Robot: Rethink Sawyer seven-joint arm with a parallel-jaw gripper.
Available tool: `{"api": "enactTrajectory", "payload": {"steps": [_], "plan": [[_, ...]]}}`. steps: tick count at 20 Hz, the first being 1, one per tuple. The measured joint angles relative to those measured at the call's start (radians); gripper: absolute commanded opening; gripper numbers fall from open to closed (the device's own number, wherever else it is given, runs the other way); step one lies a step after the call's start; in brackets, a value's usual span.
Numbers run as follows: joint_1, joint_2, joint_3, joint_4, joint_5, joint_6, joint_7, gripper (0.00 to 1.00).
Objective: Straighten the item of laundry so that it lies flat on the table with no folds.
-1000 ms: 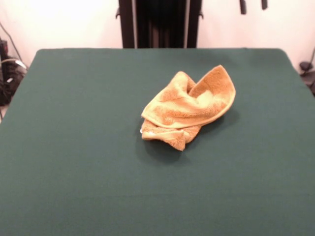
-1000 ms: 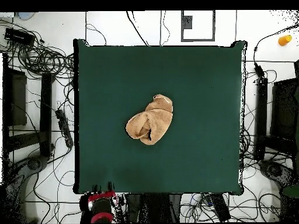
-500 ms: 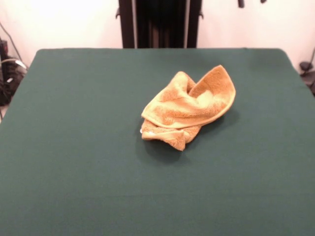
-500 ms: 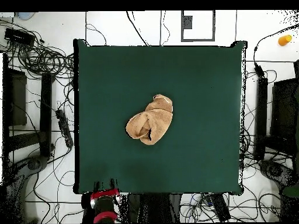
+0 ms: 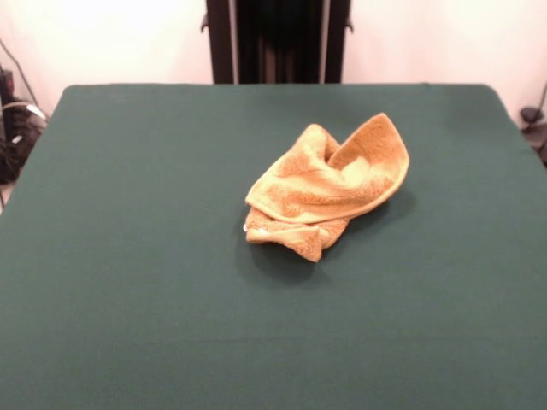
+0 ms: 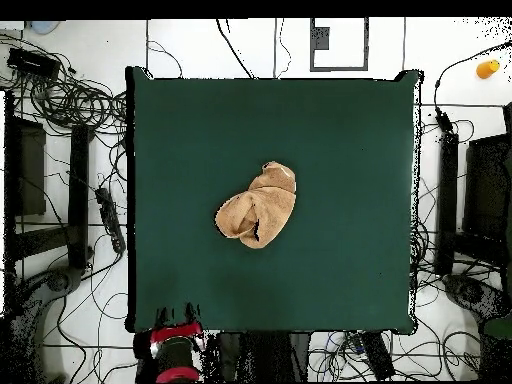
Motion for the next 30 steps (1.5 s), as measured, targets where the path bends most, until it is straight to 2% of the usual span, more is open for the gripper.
{"api": "enactTrajectory", "payload": {"steps": [5,8,15,17,23,30], "plan": [[0.021,0.028,-0.017,-0.043,0.037,-0.016,0.015,1.0],[0.045,0.084,-0.042,-0.088,0.07,-0.017,0.053,1.0],[0.107,0.282,-0.119,-0.182,0.119,-0.017,0.21,1.0],[0.126,0.366,-0.148,-0.218,0.127,-0.017,0.321,1.0],[0.124,0.42,-0.157,-0.246,0.128,-0.016,0.471,1.0],[0.093,0.424,-0.161,-0.25,0.128,-0.017,0.49,1.0]]}}
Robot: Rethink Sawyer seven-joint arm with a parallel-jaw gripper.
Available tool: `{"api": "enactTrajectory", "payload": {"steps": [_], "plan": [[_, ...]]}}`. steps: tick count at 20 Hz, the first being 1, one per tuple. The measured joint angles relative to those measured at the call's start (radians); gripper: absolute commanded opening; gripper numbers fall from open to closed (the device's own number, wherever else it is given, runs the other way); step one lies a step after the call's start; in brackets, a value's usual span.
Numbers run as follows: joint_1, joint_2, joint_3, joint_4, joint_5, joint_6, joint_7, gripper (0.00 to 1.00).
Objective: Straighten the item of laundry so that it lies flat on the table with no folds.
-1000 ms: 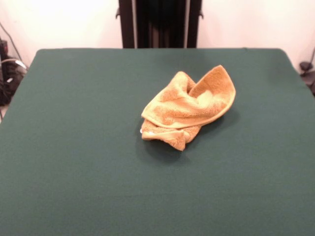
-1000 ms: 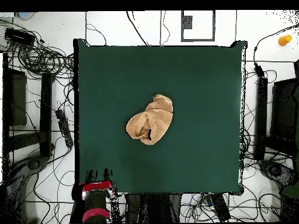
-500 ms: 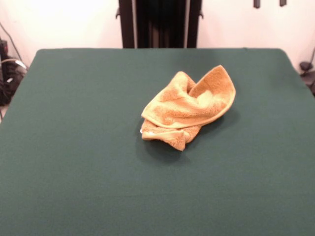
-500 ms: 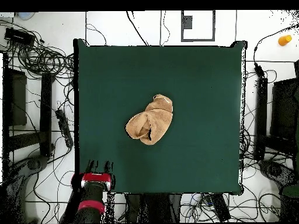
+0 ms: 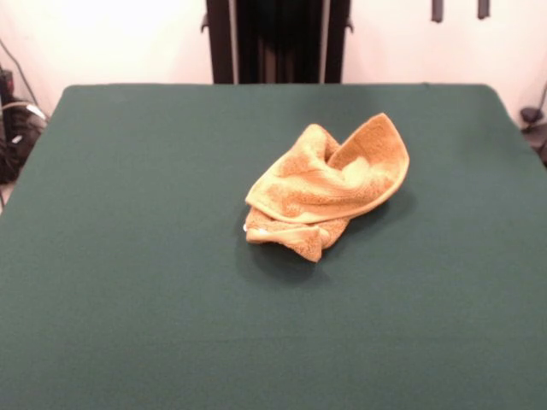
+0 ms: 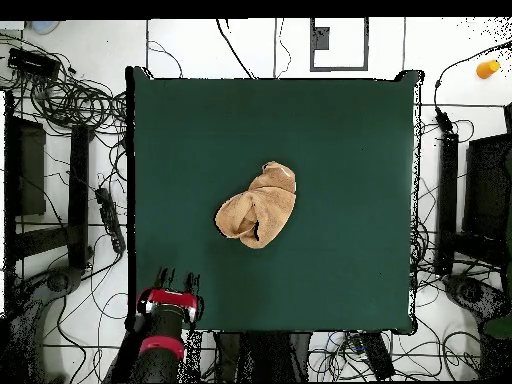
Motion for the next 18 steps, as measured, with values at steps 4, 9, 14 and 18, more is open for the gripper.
{"api": "enactTrajectory", "payload": {"steps": [4,9,14,18], "plan": [[-0.022,0.031,-0.024,-0.032,0.006,0.006,0.0,1.0],[-0.036,0.09,-0.055,-0.089,0.016,0.044,0.0,1.0],[-0.044,0.14,-0.08,-0.135,0.024,0.095,0.001,1.0],[-0.057,0.159,-0.084,-0.16,0.023,0.128,0.001,1.0]]}}
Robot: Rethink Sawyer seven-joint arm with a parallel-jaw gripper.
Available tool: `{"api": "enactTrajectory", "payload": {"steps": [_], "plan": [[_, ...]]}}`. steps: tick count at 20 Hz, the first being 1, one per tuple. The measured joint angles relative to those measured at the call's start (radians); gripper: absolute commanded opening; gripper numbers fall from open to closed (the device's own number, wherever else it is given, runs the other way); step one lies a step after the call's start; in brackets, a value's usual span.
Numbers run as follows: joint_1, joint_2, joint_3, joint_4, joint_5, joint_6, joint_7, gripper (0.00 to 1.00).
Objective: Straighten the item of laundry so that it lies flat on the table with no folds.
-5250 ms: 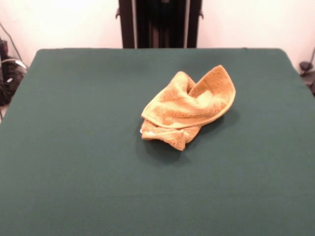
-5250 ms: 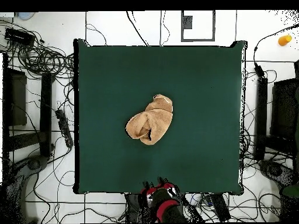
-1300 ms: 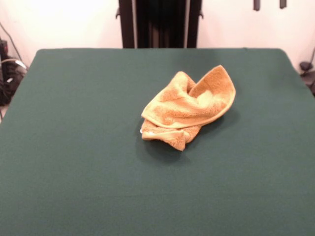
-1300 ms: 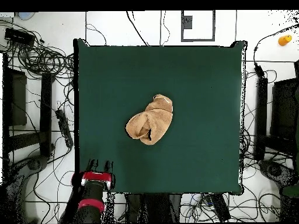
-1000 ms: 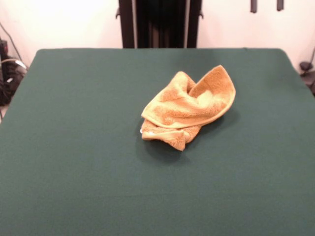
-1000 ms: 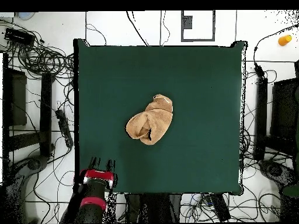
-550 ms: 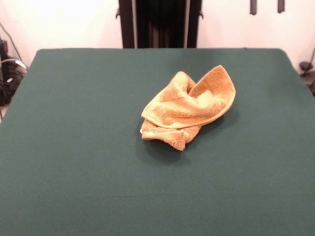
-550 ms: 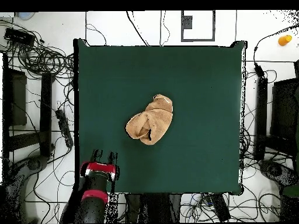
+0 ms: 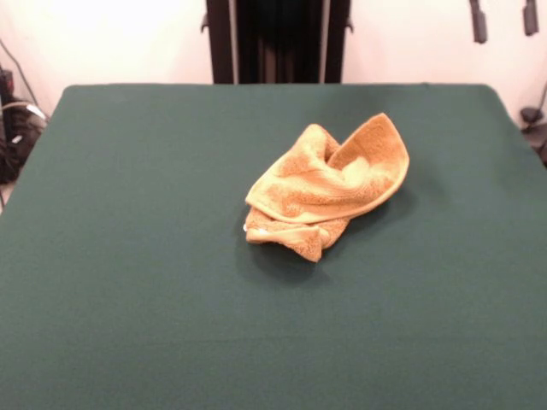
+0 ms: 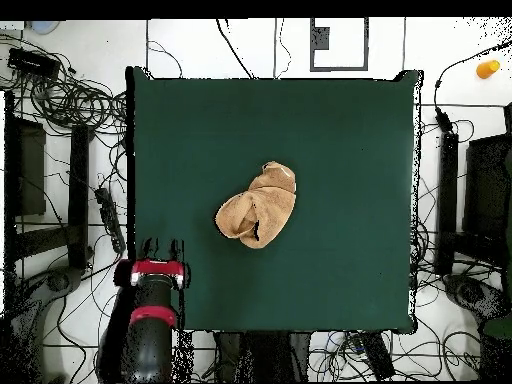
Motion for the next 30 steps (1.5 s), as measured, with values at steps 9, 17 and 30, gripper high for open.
{"api": "enactTrajectory", "payload": {"steps": [9,17,30], "plan": [[-0.025,0.003,0.0,-0.024,0.0,0.037,0.0,1.0],[-0.067,0.007,0.002,-0.03,0.0,0.063,0.0,1.0],[-0.13,0.007,0.034,-0.03,0.0,0.121,0.0,1.0]]}}
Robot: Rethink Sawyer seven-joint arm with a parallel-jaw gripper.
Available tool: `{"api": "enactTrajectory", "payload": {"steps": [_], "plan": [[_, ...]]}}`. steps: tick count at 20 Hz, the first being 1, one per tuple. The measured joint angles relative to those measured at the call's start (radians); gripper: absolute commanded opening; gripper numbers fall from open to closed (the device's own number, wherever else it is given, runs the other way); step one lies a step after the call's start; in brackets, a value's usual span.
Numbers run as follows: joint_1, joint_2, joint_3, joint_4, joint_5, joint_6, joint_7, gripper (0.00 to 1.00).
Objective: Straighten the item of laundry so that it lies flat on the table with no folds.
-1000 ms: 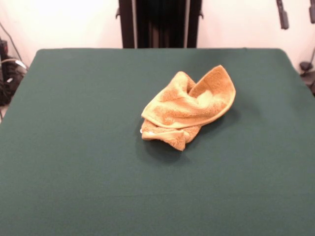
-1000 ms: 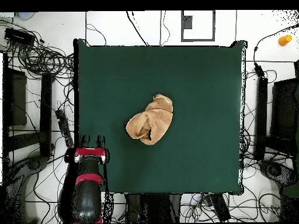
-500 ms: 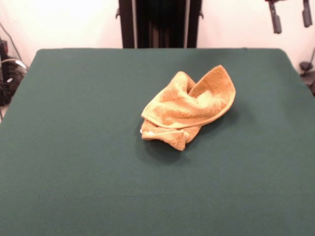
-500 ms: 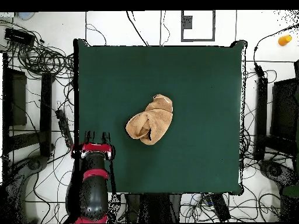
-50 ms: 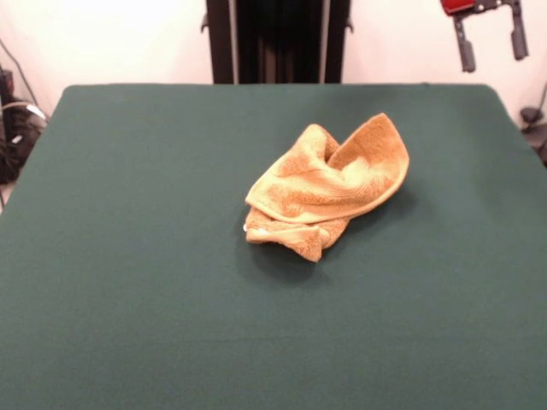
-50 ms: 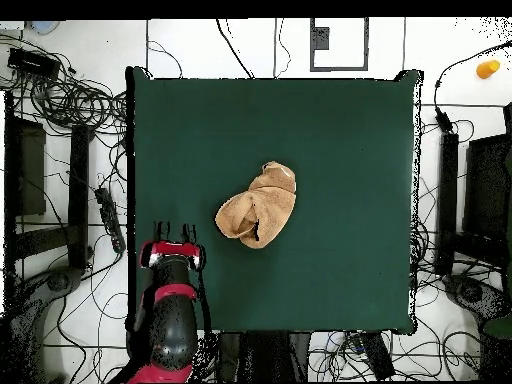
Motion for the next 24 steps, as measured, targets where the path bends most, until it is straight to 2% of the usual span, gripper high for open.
{"api": "enactTrajectory", "payload": {"steps": [24], "plan": [[0.013,0.0,0.018,0.0,-0.001,0.001,0.0,1.0]]}}
